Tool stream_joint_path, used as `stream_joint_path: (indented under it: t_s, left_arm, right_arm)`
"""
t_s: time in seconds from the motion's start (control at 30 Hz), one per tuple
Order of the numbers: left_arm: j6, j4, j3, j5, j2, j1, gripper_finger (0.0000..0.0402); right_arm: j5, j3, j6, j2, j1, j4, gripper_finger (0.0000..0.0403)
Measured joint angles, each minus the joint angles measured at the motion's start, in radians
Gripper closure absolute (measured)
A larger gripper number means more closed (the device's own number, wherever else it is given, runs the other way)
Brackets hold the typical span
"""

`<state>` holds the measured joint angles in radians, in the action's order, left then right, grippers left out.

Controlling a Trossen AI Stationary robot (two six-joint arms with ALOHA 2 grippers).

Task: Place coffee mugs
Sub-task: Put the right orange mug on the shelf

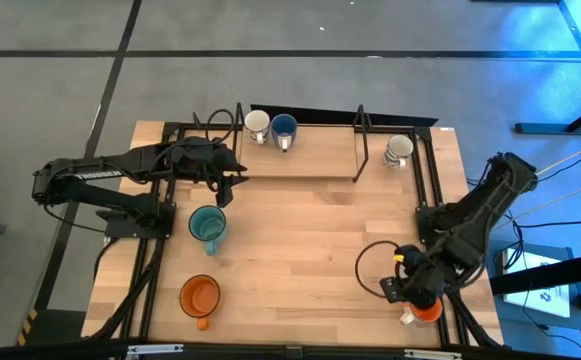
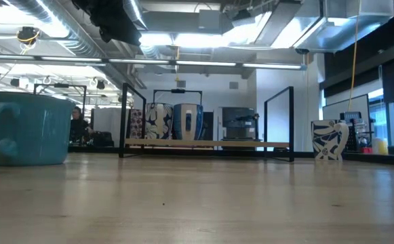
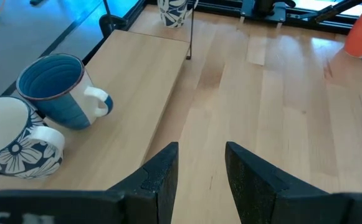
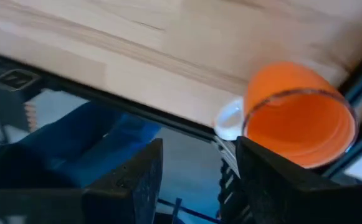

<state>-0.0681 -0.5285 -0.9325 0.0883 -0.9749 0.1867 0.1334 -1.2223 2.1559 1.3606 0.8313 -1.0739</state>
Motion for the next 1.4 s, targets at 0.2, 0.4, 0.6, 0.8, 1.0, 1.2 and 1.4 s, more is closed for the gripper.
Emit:
stream_joint_path:
  t_s: [0.2,0.4,0.6,0.8,1.0,1.2,1.4]
  left_arm:
    - [0.000,0.000,0.000,0.000,0.000,0.000,0.0276]
    - [0.000,0.000,0.000,0.000,0.000,0.000,0.0276]
    - [0.026,0.000,0.000,0.000,0.000,0.000,0.0276]
    - [0.026,0.000,0.000,0.001,0.000,0.000,0.0276]
    - [0.048,-0.001,0.000,0.001,0.000,0.000,0.0276]
    - [0.053,-0.001,0.000,0.001,0.000,0.000,0.0276]
    - [0.053,-0.001,0.000,0.000,0.000,0.000,0.0276]
  right_arm:
    - [0.130,0.034,0.120,0.068,0.039,0.004,0.0217]
    - [0.137,0.091,0.131,0.120,0.048,0.032,0.0217]
    - [0.141,0.158,0.120,0.163,0.046,0.111,0.0217]
    - [0.125,0.179,0.122,0.201,0.046,0.132,0.0233]
    - [0.112,0.179,0.121,0.226,0.046,0.144,0.0300]
    - [0.102,0.178,0.108,0.226,0.046,0.143,0.0365]
    - [0.048,0.164,0.026,0.226,0.022,0.127,0.0392]
